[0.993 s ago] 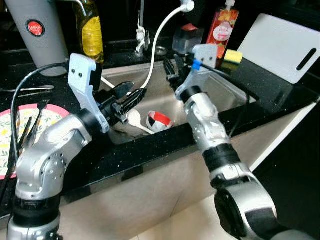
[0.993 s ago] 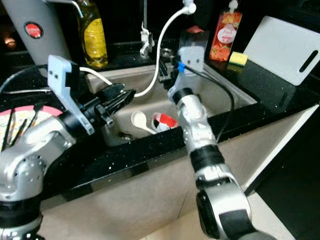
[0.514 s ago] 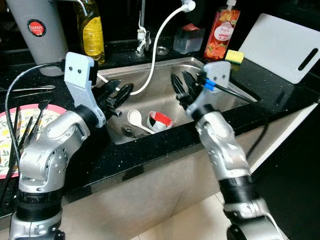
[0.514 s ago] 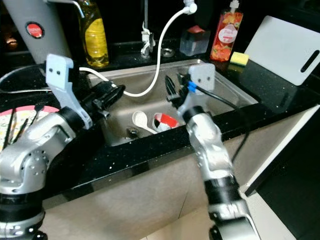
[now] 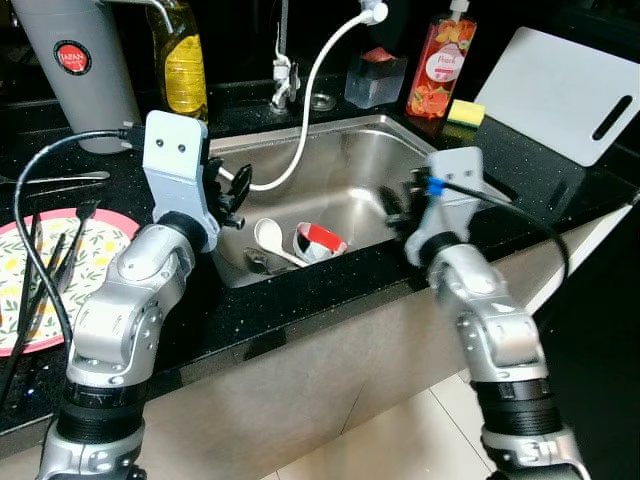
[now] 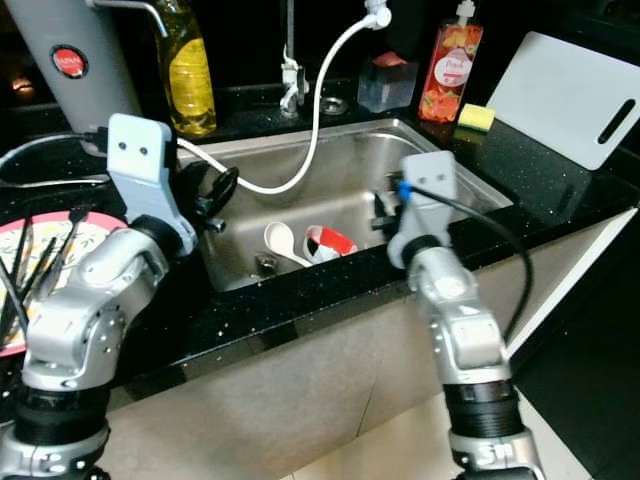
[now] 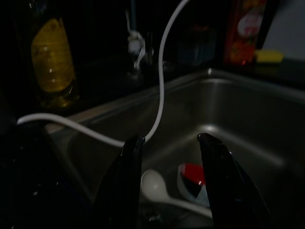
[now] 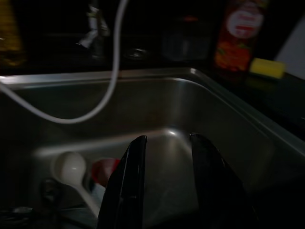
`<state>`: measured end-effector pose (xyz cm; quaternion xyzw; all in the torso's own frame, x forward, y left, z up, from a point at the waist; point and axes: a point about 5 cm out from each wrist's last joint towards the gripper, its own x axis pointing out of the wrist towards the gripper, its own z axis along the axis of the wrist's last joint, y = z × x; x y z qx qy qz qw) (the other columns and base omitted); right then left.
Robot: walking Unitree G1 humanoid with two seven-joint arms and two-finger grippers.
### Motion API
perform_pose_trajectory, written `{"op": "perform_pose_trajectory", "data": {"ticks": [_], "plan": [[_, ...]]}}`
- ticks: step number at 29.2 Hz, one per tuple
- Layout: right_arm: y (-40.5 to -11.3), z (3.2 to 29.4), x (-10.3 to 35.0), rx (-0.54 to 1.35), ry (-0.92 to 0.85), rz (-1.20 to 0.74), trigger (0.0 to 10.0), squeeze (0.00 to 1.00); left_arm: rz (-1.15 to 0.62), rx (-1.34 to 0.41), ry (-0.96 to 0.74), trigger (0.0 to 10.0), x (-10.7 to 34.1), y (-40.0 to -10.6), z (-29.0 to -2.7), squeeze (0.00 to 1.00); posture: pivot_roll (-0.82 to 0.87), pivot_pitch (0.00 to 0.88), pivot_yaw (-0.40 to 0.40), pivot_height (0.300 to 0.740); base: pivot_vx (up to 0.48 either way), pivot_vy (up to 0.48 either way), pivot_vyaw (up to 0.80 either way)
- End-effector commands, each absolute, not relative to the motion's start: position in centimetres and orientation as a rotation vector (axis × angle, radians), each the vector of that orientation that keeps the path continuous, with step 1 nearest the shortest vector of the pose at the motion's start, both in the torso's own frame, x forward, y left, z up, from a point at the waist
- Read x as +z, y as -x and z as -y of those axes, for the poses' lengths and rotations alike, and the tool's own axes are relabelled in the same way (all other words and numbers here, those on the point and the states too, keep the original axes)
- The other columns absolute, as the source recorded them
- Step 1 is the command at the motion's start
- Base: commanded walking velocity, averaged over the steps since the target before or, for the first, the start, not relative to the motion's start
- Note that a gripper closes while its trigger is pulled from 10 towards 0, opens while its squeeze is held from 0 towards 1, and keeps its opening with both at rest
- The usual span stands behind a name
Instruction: Kitchen organization
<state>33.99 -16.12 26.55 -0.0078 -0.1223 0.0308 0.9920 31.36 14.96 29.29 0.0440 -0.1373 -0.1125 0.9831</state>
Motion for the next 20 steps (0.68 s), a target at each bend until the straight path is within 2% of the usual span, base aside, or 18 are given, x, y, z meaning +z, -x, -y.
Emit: {"op": "perform_pose_trajectory", "data": {"ticks": [1, 20], "plan": [[-33.7, 16.7, 26.5, 0.033, 0.023, 0.235, 10.0, 0.00, 0.237, -0.200, -0.135, 10.0, 28.6, -31.5, -15.1, 0.00, -0.10, 0.130, -0.032, 0.740, 0.000, 0.000, 0.00], [-33.1, 17.9, 28.2, -0.036, 0.058, 0.299, 10.0, 0.00, 0.287, -0.115, -0.097, 10.0, 29.1, -32.1, -15.4, 0.00, -0.12, 0.124, -0.027, 0.740, 0.000, 0.000, 0.00]]}}
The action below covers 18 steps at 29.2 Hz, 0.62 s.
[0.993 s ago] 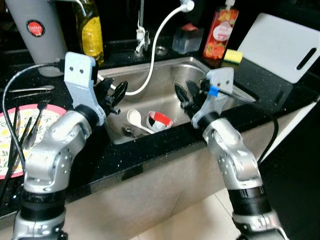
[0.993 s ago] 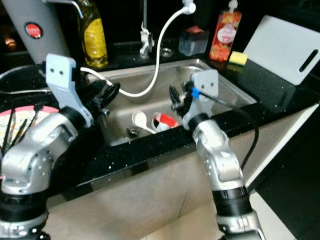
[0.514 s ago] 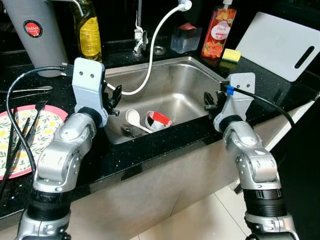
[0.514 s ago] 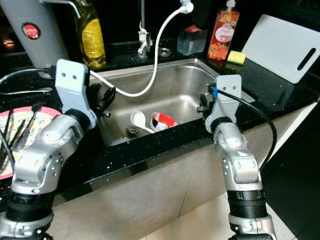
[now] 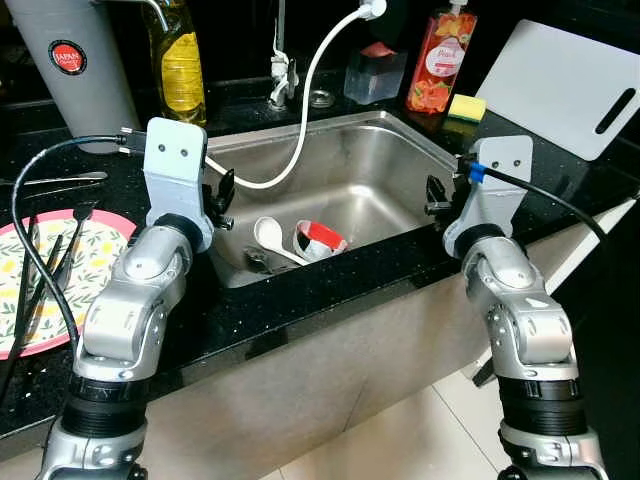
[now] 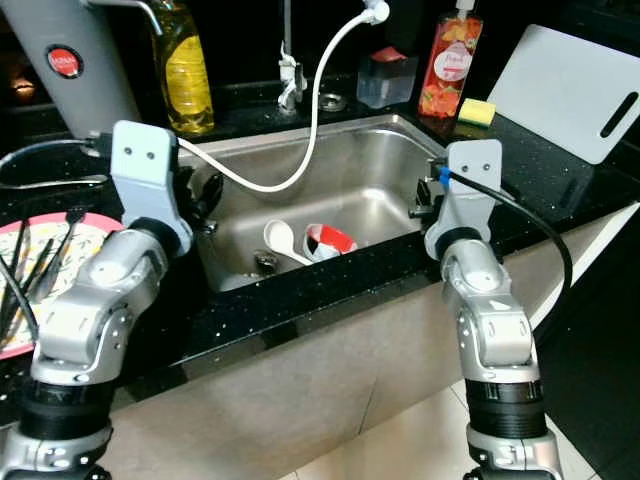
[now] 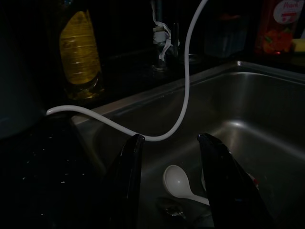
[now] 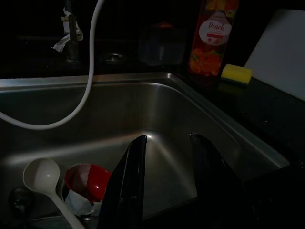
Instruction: Kitchen organization
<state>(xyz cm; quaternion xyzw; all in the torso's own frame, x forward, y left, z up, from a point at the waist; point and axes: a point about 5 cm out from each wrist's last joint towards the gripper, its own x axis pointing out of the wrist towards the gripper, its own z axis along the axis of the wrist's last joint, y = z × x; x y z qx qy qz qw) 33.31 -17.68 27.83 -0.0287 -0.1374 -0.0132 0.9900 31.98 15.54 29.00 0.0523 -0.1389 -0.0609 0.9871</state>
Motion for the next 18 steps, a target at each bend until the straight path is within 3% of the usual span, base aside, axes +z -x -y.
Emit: {"op": "perform_pose_trajectory", "data": {"ticks": [1, 18], "plan": [[-33.08, 17.86, 28.33, -0.030, 0.050, 0.306, 10.0, 0.00, 0.289, -0.114, -0.094, 10.0, 29.11, -32.03, -15.48, 0.00, -0.11, 0.124, -0.030, 0.740, 0.000, 0.000, 0.00], [-33.11, 17.44, 28.43, -0.003, -0.048, 0.320, 10.0, 0.00, 0.337, -0.098, -0.049, 10.0, 29.43, -31.74, -15.67, 0.00, -0.11, 0.121, -0.039, 0.740, 0.000, 0.000, 0.00]]}}
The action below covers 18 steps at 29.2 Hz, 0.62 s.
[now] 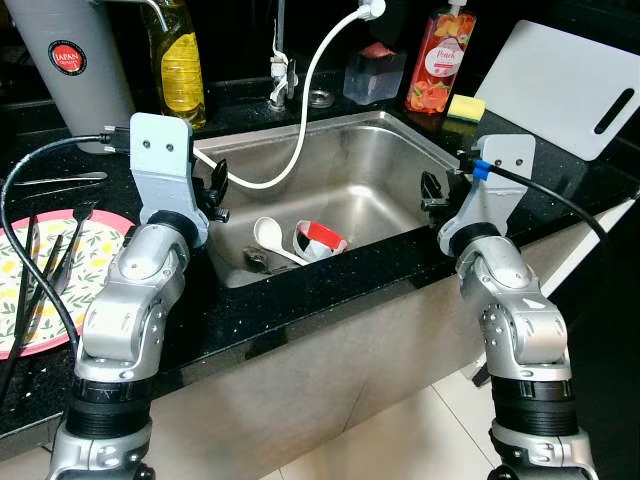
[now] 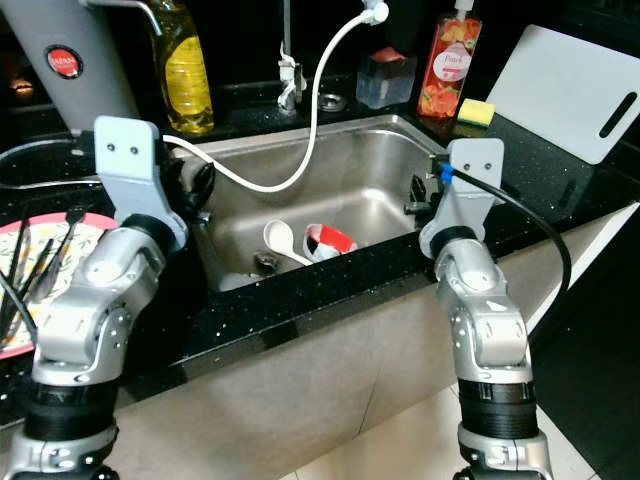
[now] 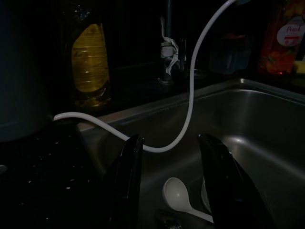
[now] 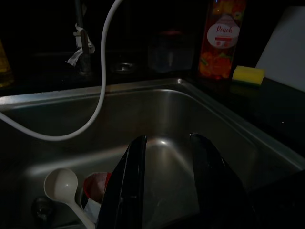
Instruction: Kitchen organization
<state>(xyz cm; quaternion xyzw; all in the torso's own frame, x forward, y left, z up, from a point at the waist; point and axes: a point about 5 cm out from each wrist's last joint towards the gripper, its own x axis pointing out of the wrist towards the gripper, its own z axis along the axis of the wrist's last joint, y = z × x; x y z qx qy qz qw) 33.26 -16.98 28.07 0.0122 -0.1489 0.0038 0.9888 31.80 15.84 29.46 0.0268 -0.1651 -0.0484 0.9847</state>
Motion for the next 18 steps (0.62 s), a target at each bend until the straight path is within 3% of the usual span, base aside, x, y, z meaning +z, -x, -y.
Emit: {"op": "perform_pose_trajectory", "data": {"ticks": [1, 13, 18], "plan": [[-33.1, 17.4, 28.4, -0.001, -0.048, 0.320, 10.0, 0.00, 0.332, -0.093, -0.060, 10.0, 29.3, -31.8, -15.7, 0.00, -0.11, 0.122, -0.038, 0.740, 0.000, 0.000, 0.00], [-33.2, 17.5, 28.5, 0.002, -0.043, 0.320, 10.0, 0.00, 0.229, -0.040, -0.154, 10.0, 28.7, -32.4, -16.6, 0.00, -0.11, 0.122, -0.038, 0.740, 0.000, 0.000, 0.00], [-33.3, 17.5, 28.5, 0.006, -0.040, 0.321, 10.0, 0.00, 0.163, 0.074, -0.192, 10.0, 29.0, -32.9, -19.0, 0.00, -0.11, 0.116, -0.039, 0.740, 0.000, 0.000, 0.00]]}}
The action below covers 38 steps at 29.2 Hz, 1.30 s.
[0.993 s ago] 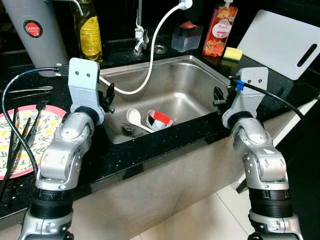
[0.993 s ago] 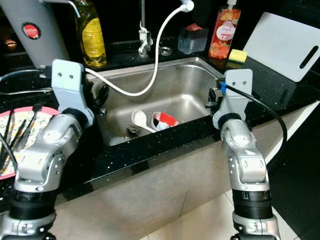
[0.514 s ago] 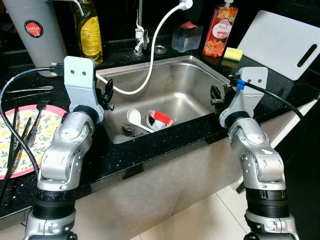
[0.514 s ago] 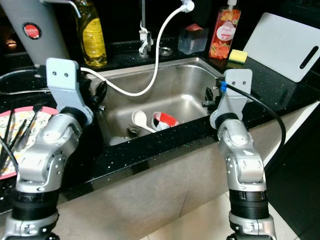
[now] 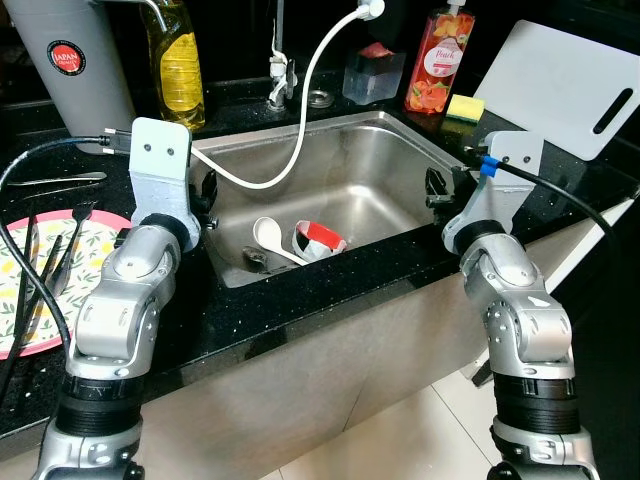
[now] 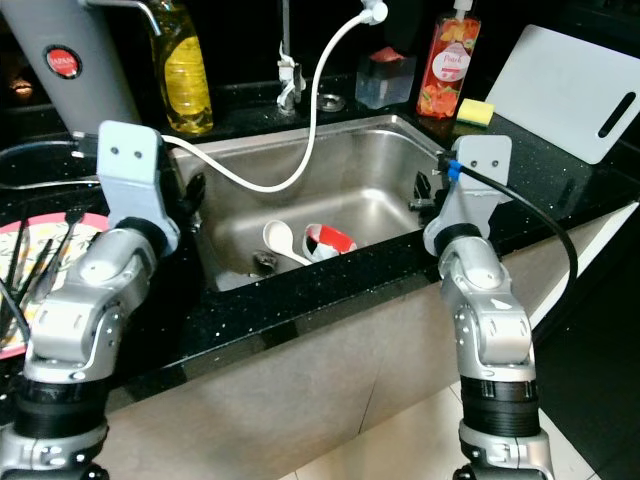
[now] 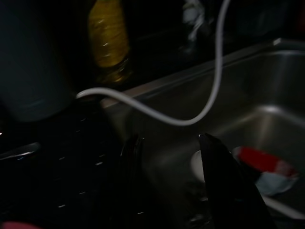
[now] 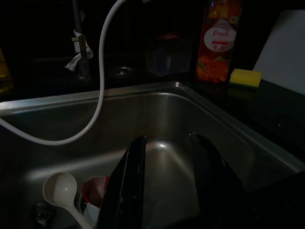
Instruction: Kitchen organization
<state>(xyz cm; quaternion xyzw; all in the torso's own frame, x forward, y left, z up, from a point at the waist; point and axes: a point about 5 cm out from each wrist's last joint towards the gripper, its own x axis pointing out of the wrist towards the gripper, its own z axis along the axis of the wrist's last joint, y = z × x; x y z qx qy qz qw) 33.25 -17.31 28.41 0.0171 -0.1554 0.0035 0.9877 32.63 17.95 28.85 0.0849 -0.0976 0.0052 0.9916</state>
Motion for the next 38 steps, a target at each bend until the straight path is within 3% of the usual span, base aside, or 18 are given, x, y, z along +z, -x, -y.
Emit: {"op": "perform_pose_trajectory", "data": {"ticks": [1, 2, 7, 14, 20, 26, 38], "plan": [[-33.3, 17.5, 28.5, 0.006, -0.040, 0.321, 10.0, 0.00, 0.163, 0.074, -0.192, 10.0, 29.0, -32.9, -19.0, 0.00, -0.11, 0.116, -0.039, 0.740, 0.000, 0.000, 0.00], [-33.3, 17.5, 28.6, 0.007, -0.039, 0.321, 10.0, 0.00, 0.125, 0.165, -0.194, 10.0, 29.1, -33.1, -20.6, 0.00, -0.11, 0.115, -0.038, 0.740, 0.000, 0.000, 0.00], [-33.4, 17.4, 28.5, 0.012, -0.040, 0.320, 10.0, 0.00, 0.078, 0.320, -0.188, 10.0, 29.2, -33.1, -23.8, 0.00, -0.11, 0.110, -0.040, 0.740, 0.000, 0.000, 0.00], [-33.5, 17.2, 28.3, 0.023, -0.042, 0.318, 10.0, 0.00, -0.015, 0.452, -0.146, 10.0, 28.3, -32.6, -26.8, 0.00, -0.10, 0.102, -0.043, 0.740, 0.000, 0.000, 0.00], [-33.6, 17.1, 28.3, 0.027, -0.041, 0.318, 10.0, 0.00, -0.035, 0.463, -0.133, 10.0, 28.2, -32.5, -27.3, 0.00, -0.09, 0.098, -0.044, 0.740, 0.000, 0.000, 0.00], [-33.7, 16.9, 28.2, 0.035, -0.042, 0.318, 10.0, 0.00, -0.131, 0.259, 0.049, 10.0, 26.8, -33.0, -26.3, 0.00, -0.09, 0.096, -0.044, 0.740, 0.000, 0.000, 0.00], [-33.8, 16.9, 28.0, 0.033, -0.045, 0.314, 10.0, 0.00, -0.157, 0.377, 0.087, 10.0, 26.1, -32.8, -27.1, 0.00, -0.09, 0.103, -0.041, 0.740, 0.000, 0.000, 0.00]]}}
